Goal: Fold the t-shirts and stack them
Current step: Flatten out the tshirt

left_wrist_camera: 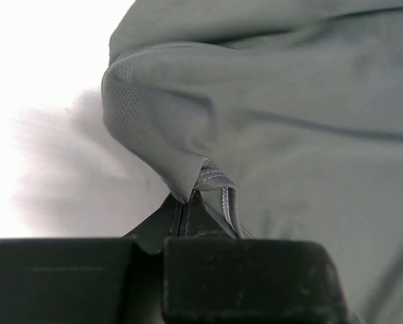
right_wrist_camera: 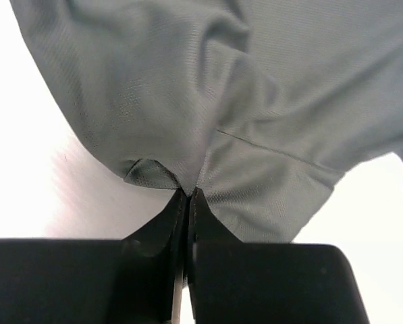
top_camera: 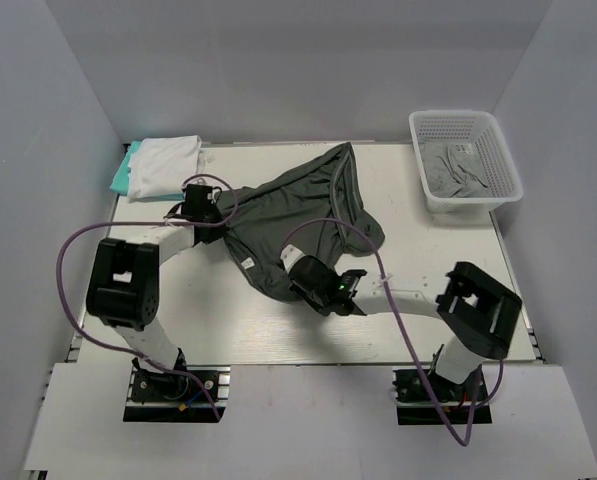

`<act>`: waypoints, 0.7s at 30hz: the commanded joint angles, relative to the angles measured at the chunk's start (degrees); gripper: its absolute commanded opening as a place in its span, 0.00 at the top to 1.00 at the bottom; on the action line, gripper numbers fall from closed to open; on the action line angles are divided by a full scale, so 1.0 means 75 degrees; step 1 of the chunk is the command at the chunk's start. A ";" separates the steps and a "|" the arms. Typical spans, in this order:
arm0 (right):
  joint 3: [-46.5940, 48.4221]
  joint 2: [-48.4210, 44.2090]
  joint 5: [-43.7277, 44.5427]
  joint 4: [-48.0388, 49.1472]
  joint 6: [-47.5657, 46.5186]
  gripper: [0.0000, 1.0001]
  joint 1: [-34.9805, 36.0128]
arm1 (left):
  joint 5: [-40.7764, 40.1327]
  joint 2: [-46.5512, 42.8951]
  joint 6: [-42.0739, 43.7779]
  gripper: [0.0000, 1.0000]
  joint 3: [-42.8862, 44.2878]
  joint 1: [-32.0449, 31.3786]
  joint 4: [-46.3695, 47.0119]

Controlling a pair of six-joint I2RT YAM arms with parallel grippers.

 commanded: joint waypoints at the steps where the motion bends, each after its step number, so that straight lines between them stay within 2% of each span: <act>1: -0.0126 -0.1164 0.0438 0.0000 0.0132 1.00 -0.0018 | 0.0240 -0.1495 0.0370 1.00 -0.0245 -0.0145 0.0802; 6: -0.0104 -0.2523 0.0988 -0.0023 0.0366 1.00 -0.0018 | 0.0568 -0.2913 0.0290 1.00 -0.0549 -0.0146 0.1083; 11: 0.0433 -0.3814 0.2347 -0.0701 0.0438 1.00 -0.0065 | 0.0755 -0.4611 0.0137 1.00 -0.0726 -0.0217 0.1248; 15: 0.1184 -0.4716 0.2292 -0.1288 0.0005 1.00 -0.0042 | 0.0766 -0.5188 0.0137 1.00 0.0046 -0.0217 0.0861; 21: 0.3114 -0.5210 0.2103 -0.2377 -0.0277 1.00 -0.0053 | 0.1317 -0.5505 -0.0028 1.00 0.1439 -0.0217 0.0592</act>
